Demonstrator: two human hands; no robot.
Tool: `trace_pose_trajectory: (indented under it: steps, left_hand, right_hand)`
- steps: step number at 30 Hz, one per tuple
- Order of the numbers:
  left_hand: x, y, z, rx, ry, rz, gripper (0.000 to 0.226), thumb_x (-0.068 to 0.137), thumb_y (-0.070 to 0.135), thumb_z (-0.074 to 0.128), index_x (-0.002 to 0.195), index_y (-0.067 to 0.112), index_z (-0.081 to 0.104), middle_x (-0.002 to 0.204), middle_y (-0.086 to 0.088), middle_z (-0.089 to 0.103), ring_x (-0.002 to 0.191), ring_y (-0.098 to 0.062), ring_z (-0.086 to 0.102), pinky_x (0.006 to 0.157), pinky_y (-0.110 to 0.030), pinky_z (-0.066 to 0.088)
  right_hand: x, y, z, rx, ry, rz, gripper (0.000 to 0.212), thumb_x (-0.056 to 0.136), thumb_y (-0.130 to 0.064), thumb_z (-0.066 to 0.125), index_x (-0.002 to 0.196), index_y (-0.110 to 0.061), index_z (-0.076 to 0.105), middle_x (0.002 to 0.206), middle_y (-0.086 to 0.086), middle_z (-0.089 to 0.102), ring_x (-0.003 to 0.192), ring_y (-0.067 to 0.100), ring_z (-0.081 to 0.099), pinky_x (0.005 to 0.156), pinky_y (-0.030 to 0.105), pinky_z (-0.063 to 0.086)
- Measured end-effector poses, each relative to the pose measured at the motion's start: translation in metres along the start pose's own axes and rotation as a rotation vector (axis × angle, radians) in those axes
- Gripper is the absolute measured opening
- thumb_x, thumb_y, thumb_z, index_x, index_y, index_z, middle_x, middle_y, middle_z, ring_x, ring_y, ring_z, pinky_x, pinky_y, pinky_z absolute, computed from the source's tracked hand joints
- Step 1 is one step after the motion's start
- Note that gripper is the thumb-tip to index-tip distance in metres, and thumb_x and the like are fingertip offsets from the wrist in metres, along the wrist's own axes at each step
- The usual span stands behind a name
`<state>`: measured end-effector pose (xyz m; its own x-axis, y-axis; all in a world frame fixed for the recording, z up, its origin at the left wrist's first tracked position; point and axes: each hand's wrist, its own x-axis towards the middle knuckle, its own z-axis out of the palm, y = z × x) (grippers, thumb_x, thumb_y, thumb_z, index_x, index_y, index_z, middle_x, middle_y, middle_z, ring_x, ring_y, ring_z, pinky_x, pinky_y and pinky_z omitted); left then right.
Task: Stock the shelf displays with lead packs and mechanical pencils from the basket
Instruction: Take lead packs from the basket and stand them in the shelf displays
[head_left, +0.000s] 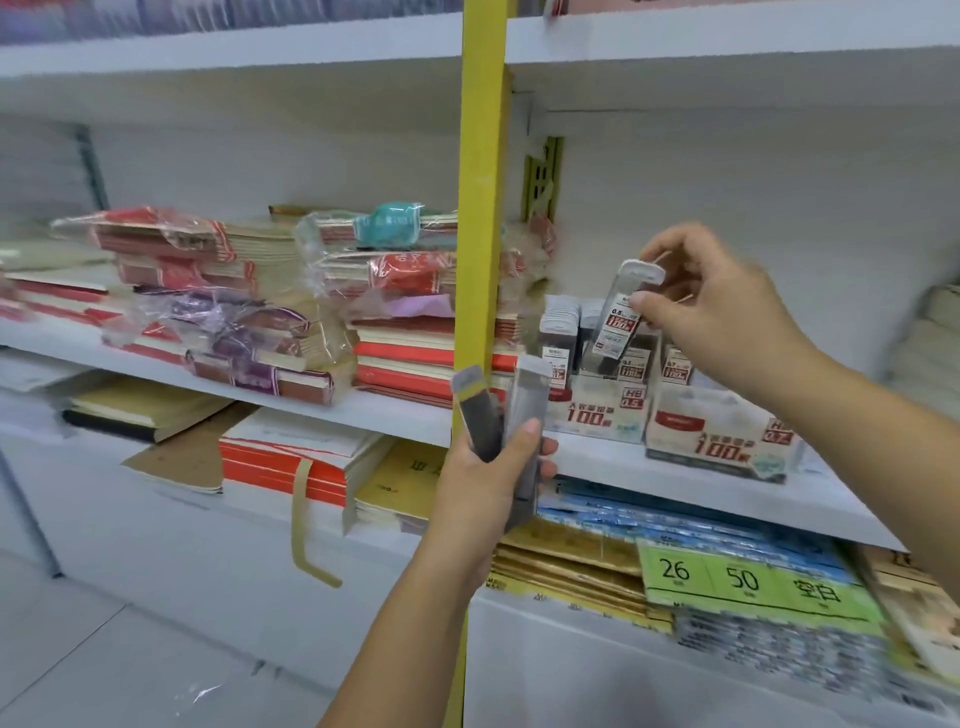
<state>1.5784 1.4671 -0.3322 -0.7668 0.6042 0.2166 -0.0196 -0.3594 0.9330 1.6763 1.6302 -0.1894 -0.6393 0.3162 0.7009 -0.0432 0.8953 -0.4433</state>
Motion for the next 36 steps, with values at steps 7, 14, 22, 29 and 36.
trace_pose_trajectory:
  steps: [7,14,22,29,36]
  left_hand:
    - [0.006,-0.005,0.003,-0.022,-0.019,-0.047,0.018,0.094,0.038,0.066,0.111,0.032,0.062,0.092,0.003,0.077,0.077,-0.008,0.072,0.066,-0.022,0.055]
    - [0.008,-0.007,0.0,0.004,-0.026,-0.022,0.007,0.089,0.042,0.071,0.095,0.04,0.07,0.09,0.0,0.076,0.072,-0.009,0.067,0.069,-0.03,0.057]
    - [-0.002,-0.003,0.007,0.139,-0.11,0.006,0.032,0.082,0.05,0.074,0.107,0.032,0.064,0.081,0.007,0.073,0.066,-0.001,0.064,0.057,-0.02,0.051]
    - [-0.012,-0.003,0.013,0.158,-0.221,-0.024,0.048,0.076,0.077,0.051,0.111,0.046,0.061,0.088,0.011,0.074,0.074,-0.002,0.065,0.073,-0.03,0.052]
    - [-0.015,-0.001,0.014,0.118,-0.268,-0.096,0.037,0.084,0.067,0.054,0.116,0.048,0.059,0.091,0.007,0.074,0.076,-0.007,0.064,0.073,-0.034,0.049]
  right_hand:
    - [0.013,0.024,0.027,-0.257,-0.195,0.073,0.021,0.085,-0.027,0.071,0.096,-0.038,0.058,0.091,-0.012,0.059,0.079,0.005,0.057,0.067,0.025,0.048]
    - [0.003,0.025,0.034,-0.546,-0.012,-0.079,0.033,0.089,-0.036,0.064,0.121,-0.028,0.064,0.092,-0.008,0.044,0.084,0.01,0.044,0.065,0.028,0.036]
    - [-0.044,-0.003,0.038,0.333,-0.331,0.228,0.013,0.09,-0.026,0.065,0.103,-0.027,0.066,0.061,-0.01,0.066,0.044,0.004,0.058,0.044,0.014,0.043]
    - [-0.056,0.008,0.026,0.509,-0.347,0.245,0.01,0.091,-0.016,0.065,0.099,-0.012,0.067,0.072,0.007,0.07,0.062,0.017,0.065,0.058,0.021,0.052]
    - [-0.064,0.013,0.023,0.455,-0.308,0.216,0.014,0.083,-0.03,0.07,0.093,-0.02,0.068,0.079,0.001,0.071,0.07,0.017,0.068,0.064,0.025,0.055]
